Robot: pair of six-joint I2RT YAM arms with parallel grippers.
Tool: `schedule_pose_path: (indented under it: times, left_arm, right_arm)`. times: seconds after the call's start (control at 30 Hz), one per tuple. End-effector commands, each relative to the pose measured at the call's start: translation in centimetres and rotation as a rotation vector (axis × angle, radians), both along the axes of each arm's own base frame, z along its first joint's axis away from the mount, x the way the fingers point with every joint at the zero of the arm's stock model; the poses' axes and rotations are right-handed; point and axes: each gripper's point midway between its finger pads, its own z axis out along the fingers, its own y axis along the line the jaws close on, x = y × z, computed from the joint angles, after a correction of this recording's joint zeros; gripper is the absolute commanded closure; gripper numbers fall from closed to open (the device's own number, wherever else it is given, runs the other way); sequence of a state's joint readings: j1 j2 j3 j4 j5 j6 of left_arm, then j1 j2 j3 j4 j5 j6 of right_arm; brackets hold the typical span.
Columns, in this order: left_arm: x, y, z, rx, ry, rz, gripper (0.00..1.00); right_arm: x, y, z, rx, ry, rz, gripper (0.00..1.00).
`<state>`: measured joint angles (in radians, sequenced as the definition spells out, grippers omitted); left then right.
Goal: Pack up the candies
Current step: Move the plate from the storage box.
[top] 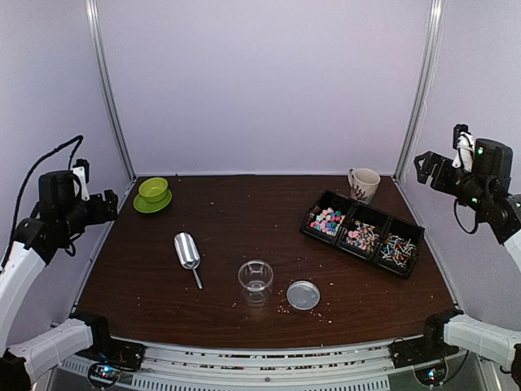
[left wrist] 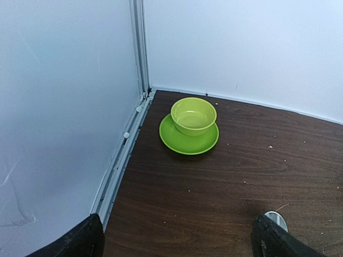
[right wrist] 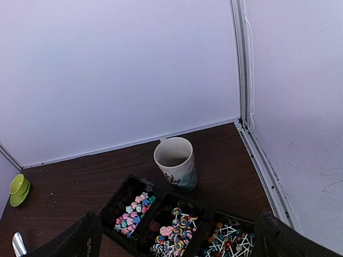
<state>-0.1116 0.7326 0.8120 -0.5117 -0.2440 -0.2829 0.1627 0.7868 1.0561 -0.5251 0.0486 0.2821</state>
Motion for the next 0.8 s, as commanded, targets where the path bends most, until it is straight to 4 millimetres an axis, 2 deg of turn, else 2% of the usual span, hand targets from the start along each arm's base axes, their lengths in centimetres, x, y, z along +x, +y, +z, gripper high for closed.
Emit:
schedule_pose_path:
  times: [0.0,0.2,0.33,0.5,0.6,0.77]
  left_arm:
    - [1.1,-0.4,3.5,-0.019,-0.111,-0.038,0.02]
    - [1.4,-0.5,4.4,-0.023,-0.139,-0.048,0.02]
    - [1.4,-0.4,4.8,-0.019,-0.154,-0.044,0.02]
    - [1.7,-0.3,4.8,-0.017,-0.153,-0.04,0.02]
    - [2.1,-0.6,4.6,-0.022,-0.138,-0.054,0.02]
    - [2.5,-0.5,4.4,-0.02,-0.118,-0.048,0.02]
  right_arm:
    - [0.8,-0.1,-0.3,0.133,0.003,-0.036,0.01]
    - [2.3,0.7,-2.3,0.311,0.062,-0.036,0.0]
    - [3.5,2.0,-4.0,0.389,0.054,0.034,0.0]
    - [4.5,-0.1,-8.5,0.33,0.178,-0.112,0.0]
    - [4.9,-1.7,-10.4,0.294,0.219,-0.209,0.01]
    - [5.7,-2.3,-13.6,0.264,0.281,-0.266,0.0]
